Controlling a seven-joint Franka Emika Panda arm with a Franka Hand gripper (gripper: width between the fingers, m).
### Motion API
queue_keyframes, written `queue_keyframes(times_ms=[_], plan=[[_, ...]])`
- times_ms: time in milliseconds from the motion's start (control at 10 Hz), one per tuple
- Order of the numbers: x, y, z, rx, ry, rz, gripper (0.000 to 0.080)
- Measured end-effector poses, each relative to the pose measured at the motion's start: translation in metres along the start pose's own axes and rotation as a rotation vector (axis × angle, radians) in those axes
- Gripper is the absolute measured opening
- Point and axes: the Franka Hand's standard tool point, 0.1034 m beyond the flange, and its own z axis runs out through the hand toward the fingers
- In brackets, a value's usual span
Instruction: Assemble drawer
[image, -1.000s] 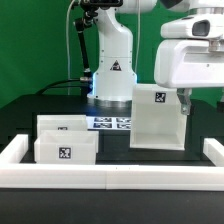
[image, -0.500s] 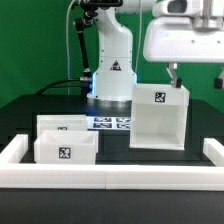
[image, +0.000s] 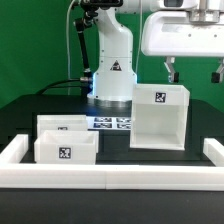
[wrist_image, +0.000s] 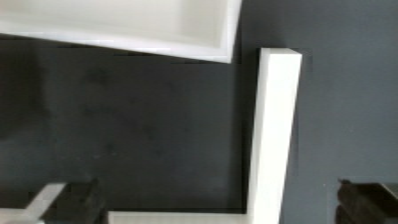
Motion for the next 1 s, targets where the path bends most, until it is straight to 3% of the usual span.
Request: queue_keyframes(times_ms=[200,400,600,1000], plan=[[-0.009,0.003,-0.003,0.010,-0.006,0.056,0.0650],[-0.039,0.000,-0.001,0.008,0.005,0.133,0.0650],[-0.059,0.000,0.007,0.010,-0.019,0.155,0.0650],[-0.076,-0.003,0.026,0.055,-0.055,0.232,0.0650]])
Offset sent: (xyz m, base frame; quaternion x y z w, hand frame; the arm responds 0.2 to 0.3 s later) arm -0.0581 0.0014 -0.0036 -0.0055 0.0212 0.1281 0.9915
